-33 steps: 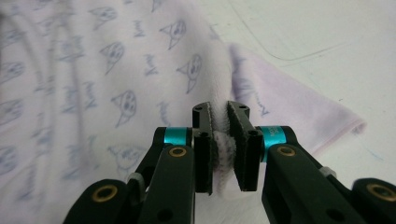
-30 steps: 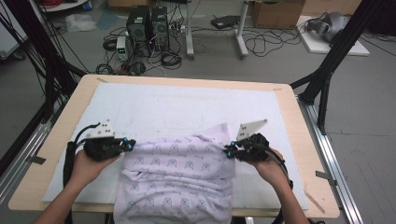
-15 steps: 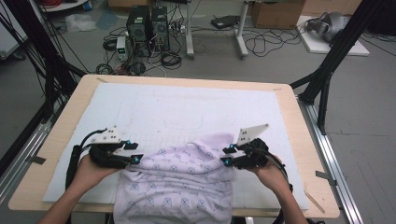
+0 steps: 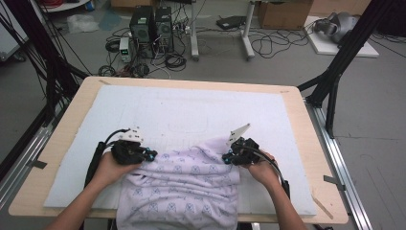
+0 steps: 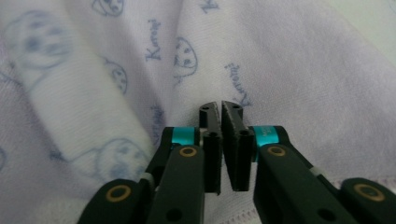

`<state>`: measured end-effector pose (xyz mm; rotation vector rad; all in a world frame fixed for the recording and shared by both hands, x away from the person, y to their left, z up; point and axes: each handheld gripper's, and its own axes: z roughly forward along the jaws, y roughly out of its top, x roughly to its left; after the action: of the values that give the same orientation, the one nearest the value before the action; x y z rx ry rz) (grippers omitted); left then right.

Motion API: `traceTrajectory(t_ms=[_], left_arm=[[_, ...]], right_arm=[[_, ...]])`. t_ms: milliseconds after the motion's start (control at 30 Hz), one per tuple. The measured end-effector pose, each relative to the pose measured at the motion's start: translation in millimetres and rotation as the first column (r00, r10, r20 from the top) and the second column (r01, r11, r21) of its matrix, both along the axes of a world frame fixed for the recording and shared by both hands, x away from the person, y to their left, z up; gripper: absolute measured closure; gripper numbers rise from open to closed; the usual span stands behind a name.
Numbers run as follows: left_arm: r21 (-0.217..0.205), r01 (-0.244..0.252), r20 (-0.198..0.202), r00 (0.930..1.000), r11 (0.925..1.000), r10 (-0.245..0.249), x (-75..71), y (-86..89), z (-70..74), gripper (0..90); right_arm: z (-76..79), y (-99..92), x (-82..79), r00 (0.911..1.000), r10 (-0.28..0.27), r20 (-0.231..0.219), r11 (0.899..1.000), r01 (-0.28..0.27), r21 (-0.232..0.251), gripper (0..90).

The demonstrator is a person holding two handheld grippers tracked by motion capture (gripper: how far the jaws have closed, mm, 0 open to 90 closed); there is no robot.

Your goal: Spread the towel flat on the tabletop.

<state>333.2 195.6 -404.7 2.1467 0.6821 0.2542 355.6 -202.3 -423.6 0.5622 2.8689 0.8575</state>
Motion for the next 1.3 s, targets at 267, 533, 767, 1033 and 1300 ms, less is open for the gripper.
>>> traceTrajectory(t_ms=[267,533,767,1033,1300], left_arm=[[-0.053,0.001,0.118,0.9930,0.9986,0.006,-32.5,8.7,33.4,87.4],[0.004,0.191,-0.073,0.9790,0.9816,-0.190,-49.8,3.2,2.8,67.8],[-0.069,0.073,-0.007,0.9973,0.9950,-0.074,-9.8,1.3,24.1,63.9],[0.149,0.086,-0.162,0.9849,0.9851,-0.061,18.2,-28.0,-20.7,61.9],[0.102,0.019,-0.047,0.9988,0.9946,-0.014,11.0,-16.3,-6.9,87.8]], right_arm=[[25.5,-11.7,-17.0,0.9977,-0.010,0.067,0.997,0.005,0.078,88.1],[14.9,-25.9,-34.8,0.9987,0.048,-0.019,0.992,-0.046,0.119,80.0],[24.6,-31.2,-6.8,0.9952,-0.092,0.034,0.983,0.085,0.165,61.7],[-3.4,-15.7,13.5,0.9936,-0.113,0.014,0.993,0.112,0.021,59.2],[2.1,-9.5,8.0,0.9986,-0.040,0.033,0.999,0.040,0.001,87.7]])
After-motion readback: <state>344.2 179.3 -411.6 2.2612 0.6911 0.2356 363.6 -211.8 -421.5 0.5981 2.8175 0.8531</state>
